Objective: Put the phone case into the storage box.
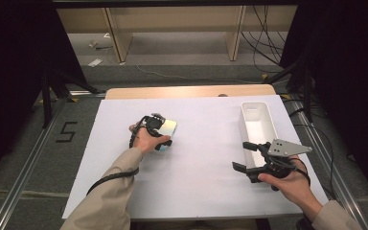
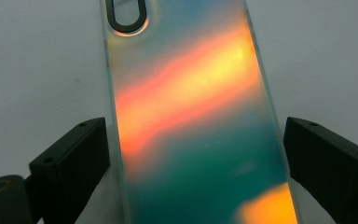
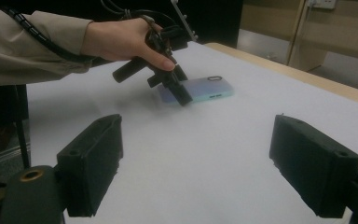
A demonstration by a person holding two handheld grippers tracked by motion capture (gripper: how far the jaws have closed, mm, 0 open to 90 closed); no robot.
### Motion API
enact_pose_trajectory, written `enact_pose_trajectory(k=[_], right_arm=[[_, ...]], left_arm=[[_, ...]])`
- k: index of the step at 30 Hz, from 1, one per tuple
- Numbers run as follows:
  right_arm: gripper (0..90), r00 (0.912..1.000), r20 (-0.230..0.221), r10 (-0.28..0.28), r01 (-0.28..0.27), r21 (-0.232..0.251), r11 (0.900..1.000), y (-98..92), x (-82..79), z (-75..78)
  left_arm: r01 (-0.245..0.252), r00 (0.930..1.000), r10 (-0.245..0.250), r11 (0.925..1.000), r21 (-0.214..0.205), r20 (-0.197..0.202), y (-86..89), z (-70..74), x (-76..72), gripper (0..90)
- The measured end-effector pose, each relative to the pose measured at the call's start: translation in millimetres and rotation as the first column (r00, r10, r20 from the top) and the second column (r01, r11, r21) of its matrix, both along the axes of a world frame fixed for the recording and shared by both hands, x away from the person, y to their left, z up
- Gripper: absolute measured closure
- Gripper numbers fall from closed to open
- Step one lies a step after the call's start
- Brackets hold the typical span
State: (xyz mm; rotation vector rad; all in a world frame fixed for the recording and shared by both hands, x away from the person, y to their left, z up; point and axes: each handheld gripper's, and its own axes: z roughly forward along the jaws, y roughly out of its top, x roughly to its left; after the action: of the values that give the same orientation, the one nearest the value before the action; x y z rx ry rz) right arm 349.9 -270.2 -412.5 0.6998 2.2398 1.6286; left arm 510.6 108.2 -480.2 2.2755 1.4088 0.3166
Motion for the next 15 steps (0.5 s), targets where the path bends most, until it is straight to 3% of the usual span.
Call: enact_pose_trajectory(k=[15], right_arm=[[18.1,1.0000,-0.003,0.003,-0.003,-0.005,1.0000,0.3,0.2,-0.6]], left_arm=[[-0.041,0.9989,0.042,0.9989,0.024,-0.022,-4.9,3.2,-1.0,12.5]])
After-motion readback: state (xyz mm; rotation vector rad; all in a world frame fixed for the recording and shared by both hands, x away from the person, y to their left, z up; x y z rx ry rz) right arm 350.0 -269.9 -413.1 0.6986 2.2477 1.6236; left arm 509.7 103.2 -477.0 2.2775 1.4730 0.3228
